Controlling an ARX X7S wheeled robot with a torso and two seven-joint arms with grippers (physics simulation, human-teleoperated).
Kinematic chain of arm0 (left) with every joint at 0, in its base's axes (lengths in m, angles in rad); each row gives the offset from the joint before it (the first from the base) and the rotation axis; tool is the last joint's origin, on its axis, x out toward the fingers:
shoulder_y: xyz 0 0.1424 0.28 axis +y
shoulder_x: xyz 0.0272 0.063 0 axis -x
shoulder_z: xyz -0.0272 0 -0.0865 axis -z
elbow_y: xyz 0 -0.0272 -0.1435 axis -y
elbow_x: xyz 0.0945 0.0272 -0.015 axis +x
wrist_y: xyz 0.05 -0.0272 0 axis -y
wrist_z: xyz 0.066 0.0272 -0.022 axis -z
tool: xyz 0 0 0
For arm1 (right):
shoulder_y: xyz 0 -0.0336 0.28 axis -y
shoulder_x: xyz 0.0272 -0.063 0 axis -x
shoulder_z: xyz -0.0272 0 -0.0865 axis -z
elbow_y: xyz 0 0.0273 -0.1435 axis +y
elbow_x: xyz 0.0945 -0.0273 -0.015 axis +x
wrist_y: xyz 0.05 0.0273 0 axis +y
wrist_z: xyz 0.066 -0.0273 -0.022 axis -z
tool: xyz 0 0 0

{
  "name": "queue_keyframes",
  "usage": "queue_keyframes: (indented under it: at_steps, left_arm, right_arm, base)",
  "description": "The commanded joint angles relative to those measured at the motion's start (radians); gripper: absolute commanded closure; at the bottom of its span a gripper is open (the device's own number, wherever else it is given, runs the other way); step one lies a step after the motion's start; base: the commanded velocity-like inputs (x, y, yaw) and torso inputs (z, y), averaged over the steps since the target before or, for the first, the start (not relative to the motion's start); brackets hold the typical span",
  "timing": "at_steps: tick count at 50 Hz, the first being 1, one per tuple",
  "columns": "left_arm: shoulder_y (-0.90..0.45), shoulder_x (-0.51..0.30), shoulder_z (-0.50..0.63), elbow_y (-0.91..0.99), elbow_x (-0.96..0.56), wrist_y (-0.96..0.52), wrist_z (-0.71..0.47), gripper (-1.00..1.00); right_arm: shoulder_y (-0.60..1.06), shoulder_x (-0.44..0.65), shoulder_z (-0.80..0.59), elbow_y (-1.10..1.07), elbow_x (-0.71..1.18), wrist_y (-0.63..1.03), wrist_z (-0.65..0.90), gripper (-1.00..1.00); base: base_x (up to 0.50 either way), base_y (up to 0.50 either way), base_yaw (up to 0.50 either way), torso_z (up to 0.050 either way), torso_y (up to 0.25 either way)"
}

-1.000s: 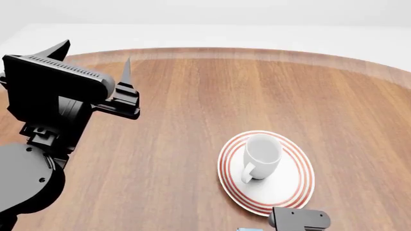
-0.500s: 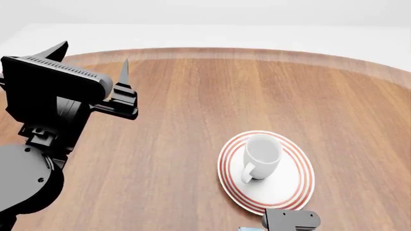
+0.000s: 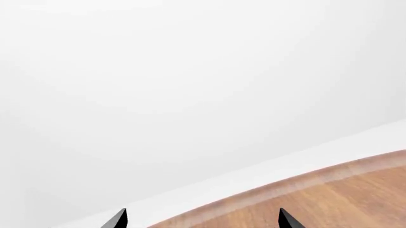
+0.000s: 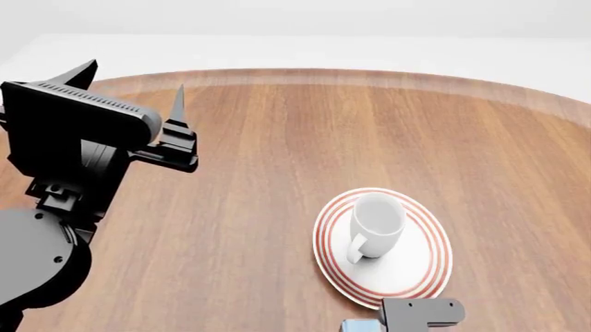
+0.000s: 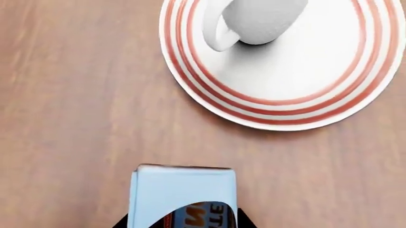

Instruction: Pick up the white mug and put it on the plate, and put the chocolate pudding to the right of the plate.

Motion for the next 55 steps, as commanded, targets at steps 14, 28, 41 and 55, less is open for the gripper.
queue_keyframes:
  at_steps: [14,28,41,55]
  left_arm:
    - [0.003,0.016,-0.034,0.010,0.005,-0.008,0.015,-1.00]
    - [-0.001,0.007,-0.042,0.017,0.000,-0.009,0.015,-1.00]
    - [-0.009,0.011,-0.046,0.022,-0.004,-0.021,0.013,-1.00]
    - [-0.007,0.009,-0.047,0.028,0.000,-0.026,0.009,-1.00]
  right_arm:
    - [0.093,0.195,0.072,-0.316,-0.039,0.025,0.060,1.00]
    - [0.123,0.379,0.083,-0.337,0.004,0.030,0.040,1.00]
    - [0.169,0.535,0.105,-0.314,0.050,0.065,0.028,1.00]
    - [0.270,0.656,0.176,-0.264,0.084,0.159,0.089,1.00]
  base:
    - [0.00,0.00,0.00,0.000,0.000]
    - [0.00,0.00,0.00,0.000,0.000]
    - [0.00,0.00,0.00,0.000,0.000]
    - [0.00,0.00,0.00,0.000,0.000]
